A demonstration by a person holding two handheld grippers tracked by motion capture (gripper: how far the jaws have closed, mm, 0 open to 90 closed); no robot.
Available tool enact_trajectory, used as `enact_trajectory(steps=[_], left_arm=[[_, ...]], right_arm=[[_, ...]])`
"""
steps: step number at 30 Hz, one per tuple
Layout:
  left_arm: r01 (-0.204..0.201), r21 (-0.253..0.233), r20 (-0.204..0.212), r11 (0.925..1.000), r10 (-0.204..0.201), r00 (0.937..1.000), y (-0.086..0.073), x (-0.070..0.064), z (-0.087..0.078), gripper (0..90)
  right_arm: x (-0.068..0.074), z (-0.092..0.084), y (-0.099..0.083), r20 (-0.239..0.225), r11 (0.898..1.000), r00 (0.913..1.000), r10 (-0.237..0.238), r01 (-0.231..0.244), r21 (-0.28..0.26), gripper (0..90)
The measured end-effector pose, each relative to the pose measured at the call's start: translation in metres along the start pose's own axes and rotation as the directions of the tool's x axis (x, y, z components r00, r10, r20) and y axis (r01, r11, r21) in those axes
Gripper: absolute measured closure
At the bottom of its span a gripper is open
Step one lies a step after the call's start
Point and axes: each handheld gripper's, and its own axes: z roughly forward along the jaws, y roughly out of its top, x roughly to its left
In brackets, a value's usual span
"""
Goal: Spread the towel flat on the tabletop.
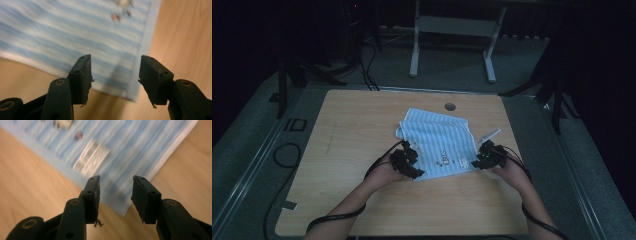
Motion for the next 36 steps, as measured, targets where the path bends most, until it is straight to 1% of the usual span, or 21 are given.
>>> enact_trajectory(steps=[2, 4, 9, 10, 11, 14, 16, 17, 18, 19, 21, 22, 24, 26, 28, 31, 32, 33, 34, 35, 36], left_arm=[[0.000, 0.017, 0.009, 0.9998, 0.000, 1.0000, -0.003, -0.002, 0.005, 43.4], [0.002, 0.030, -0.005, 0.9996, -0.002, 1.0000, -0.005, -0.003, 0.009, 43.5], [-0.009, 0.027, -0.012, 0.9996, 0.010, 0.9999, -0.004, -0.004, 0.012, 44.2], [-0.020, 0.027, -0.025, 0.9995, 0.020, 0.9995, -0.004, -0.005, 0.013, 44.4], [-0.020, 0.023, -0.032, 0.9995, 0.021, 0.9993, -0.004, -0.006, 0.013, 45.0], [-0.020, 0.020, -0.043, 0.9996, 0.020, 0.9989, -0.004, -0.008, 0.013, 47.4], [-0.020, 0.017, -0.043, 0.9997, 0.020, 0.9989, -0.004, -0.009, 0.013, 53.8], [-0.032, 0.029, -0.058, 0.9990, 0.034, 0.9977, -0.003, -0.010, 0.013, 58.7], [-0.031, 0.035, -0.077, 0.9989, 0.033, 0.9965, -0.002, -0.011, 0.013, 63.2], [-0.016, 0.035, -0.080, 0.9993, 0.018, 0.9966, -0.001, -0.011, 0.013, 69.1], [-0.002, 0.039, -0.084, 0.9992, 0.006, 0.9965, 0.001, -0.010, 0.014, 79.0], [0.005, 0.040, -0.085, 0.9992, -0.002, 0.9964, 0.002, -0.010, 0.015, 81.8], [0.000, 0.045, -0.089, 0.9990, 0.004, 0.9961, 0.004, -0.010, 0.015, 83.5], [0.011, 0.044, -0.073, 0.9990, -0.008, 0.9973, 0.005, -0.008, 0.015, 84.1], [0.023, 0.037, -0.059, 0.9990, -0.021, 0.9980, 0.007, -0.006, 0.011, 84.2], [0.020, 0.024, -0.060, 0.9995, -0.019, 0.9980, 0.011, -0.004, 0.003, 84.2], [0.031, -0.001, -0.055, 0.9995, -0.031, 0.9980, 0.017, 0.000, -0.008, 84.2], [0.031, -0.001, -0.055, 0.9995, -0.031, 0.9980, 0.017, 0.000, -0.008, 84.2], [0.032, -0.021, -0.055, 0.9993, -0.033, 0.9979, 0.023, 0.002, -0.021, 84.1], [0.032, -0.021, -0.055, 0.9993, -0.033, 0.9979, 0.023, 0.002, -0.021, 84.1], [0.029, -0.042, -0.059, 0.9987, -0.032, 0.9977, 0.028, 0.001, -0.035, 84.1]], right_arm=[[0.003, 0.002, -0.006, 0.006, 1.000, 0.9998, -0.019, 0.019, 0.019, 57.1], [0.004, 0.005, -0.010, 0.000, 0.999, 0.9999, -0.014, 0.014, 0.032, 57.1], [0.004, 0.007, -0.013, 0.008, 1.000, 0.9999, -0.006, 0.006, 0.027, 58.6], [0.007, 0.008, -0.013, 0.031, 0.999, 0.9991, -0.028, 0.027, 0.028, 59.1], [0.009, 0.009, -0.013, 0.039, 0.999, 0.9987, -0.034, 0.033, 0.034, 63.0], [0.009, 0.009, -0.013, 0.019, 1.000, 0.9997, -0.017, 0.016, 0.026, 70.7], [0.010, 0.009, -0.013, 0.027, 1.000, 0.9995, -0.015, 0.014, 0.028, 76.3], [0.010, 0.009, -0.013, 0.031, 0.999, 0.9993, -0.019, 0.018, 0.032, 78.6], [0.010, 0.009, -0.013, 0.041, 0.999, 0.9989, -0.024, 0.022, 0.035, 80.3], [0.011, 0.009, -0.012, 0.046, 0.999, 0.9987, -0.020, 0.019, 0.039, 82.1], [0.011, 0.009, -0.011, 0.048, 0.999, 0.9985, -0.025, 0.023, 0.044, 83.8], [0.011, 0.009, -0.010, 0.050, 0.999, 0.9985, -0.023, 0.021, 0.045, 84.5], [0.011, 0.010, -0.009, 0.054, 0.998, 0.9982, -0.025, 0.023, 0.050, 85.2], [0.010, 0.009, -0.009, 0.045, 0.999, 0.9988, -0.020, 0.018, 0.052, 85.5], [0.008, 0.006, -0.009, 0.029, 0.999, 0.9995, -0.011, 0.010, 0.036, 85.7], [0.006, 0.000, -0.008, 0.022, 1.000, 0.9997, -0.006, 0.006, 0.017, 85.7], [0.004, -0.007, -0.006, 0.018, 1.000, 0.9998, -0.002, 0.002, 0.001, 85.7], [0.004, -0.007, -0.006, 0.018, 1.000, 0.9998, -0.002, 0.002, 0.001, 85.7], [0.003, -0.016, -0.002, 0.015, 1.000, 0.9999, 0.000, 0.000, -0.016, 85.7], [0.003, -0.016, -0.002, 0.015, 1.000, 0.9999, 0.000, 0.000, -0.016, 85.7], [0.005, -0.027, 0.001, 0.018, 0.999, 0.9998, -0.006, 0.007, -0.041, 85.6]])
